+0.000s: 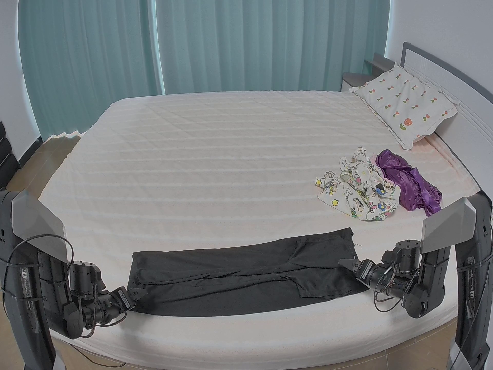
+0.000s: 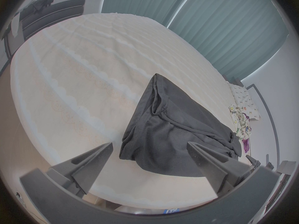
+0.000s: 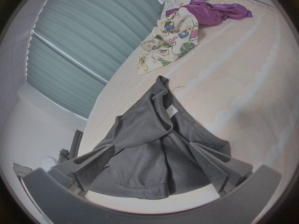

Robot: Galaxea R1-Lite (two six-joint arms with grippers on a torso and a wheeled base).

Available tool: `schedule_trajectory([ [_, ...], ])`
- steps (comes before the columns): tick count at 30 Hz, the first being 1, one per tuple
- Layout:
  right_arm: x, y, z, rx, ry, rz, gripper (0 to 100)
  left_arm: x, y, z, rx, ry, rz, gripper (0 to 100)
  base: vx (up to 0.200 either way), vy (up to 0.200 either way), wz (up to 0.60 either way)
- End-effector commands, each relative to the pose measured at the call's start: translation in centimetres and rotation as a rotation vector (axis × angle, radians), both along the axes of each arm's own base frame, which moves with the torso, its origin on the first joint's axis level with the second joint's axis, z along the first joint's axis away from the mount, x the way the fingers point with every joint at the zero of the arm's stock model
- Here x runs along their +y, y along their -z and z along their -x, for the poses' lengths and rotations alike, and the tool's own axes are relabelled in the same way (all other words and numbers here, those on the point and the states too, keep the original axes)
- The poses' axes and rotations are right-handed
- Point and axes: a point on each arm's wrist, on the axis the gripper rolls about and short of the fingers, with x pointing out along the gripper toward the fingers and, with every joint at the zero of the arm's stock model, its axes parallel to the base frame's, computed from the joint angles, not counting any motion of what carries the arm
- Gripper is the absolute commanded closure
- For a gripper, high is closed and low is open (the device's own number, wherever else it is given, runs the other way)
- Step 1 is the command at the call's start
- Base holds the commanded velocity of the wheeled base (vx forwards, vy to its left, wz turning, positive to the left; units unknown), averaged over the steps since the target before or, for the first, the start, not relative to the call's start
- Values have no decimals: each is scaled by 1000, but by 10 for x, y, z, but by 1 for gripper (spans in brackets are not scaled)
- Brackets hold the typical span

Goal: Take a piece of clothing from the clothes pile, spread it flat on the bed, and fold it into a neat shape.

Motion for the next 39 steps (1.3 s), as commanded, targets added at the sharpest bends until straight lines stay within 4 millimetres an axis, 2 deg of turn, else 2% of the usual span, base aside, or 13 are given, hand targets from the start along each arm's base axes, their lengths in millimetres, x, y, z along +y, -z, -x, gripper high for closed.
schedule_trajectory([
  [1, -1, -1, -1, -12, 2, -2, 0, -4, 6, 2, 28, 15, -10, 0, 0, 0, 0],
  [7, -2, -2, -1, -14, 8, 1, 0, -16, 19, 0, 53, 44, -138, 0, 0, 0, 0],
  [8, -2, -1, -1, -13, 9, 2, 0, -17, 19, -1, 44, 44, -141, 100, 0, 0, 0],
  [13, -1, -1, 0, -12, 5, 4, 0, -22, 22, -6, 24, 35, -162, 100, 0, 0, 0],
  [23, -1, -2, 4, -1, 4, 8, 0, -16, 17, 10, 75, 10, -194, 100, 0, 0, 0],
  [30, -2, -1, 4, 1, 3, 10, 0, -14, 10, 12, 58, -2, -195, 100, 0, 0, 0],
  [39, 0, -2, 6, 3, -4, 9, 0, -7, 10, 12, 61, -12, -241, 100, 0, 0, 0],
])
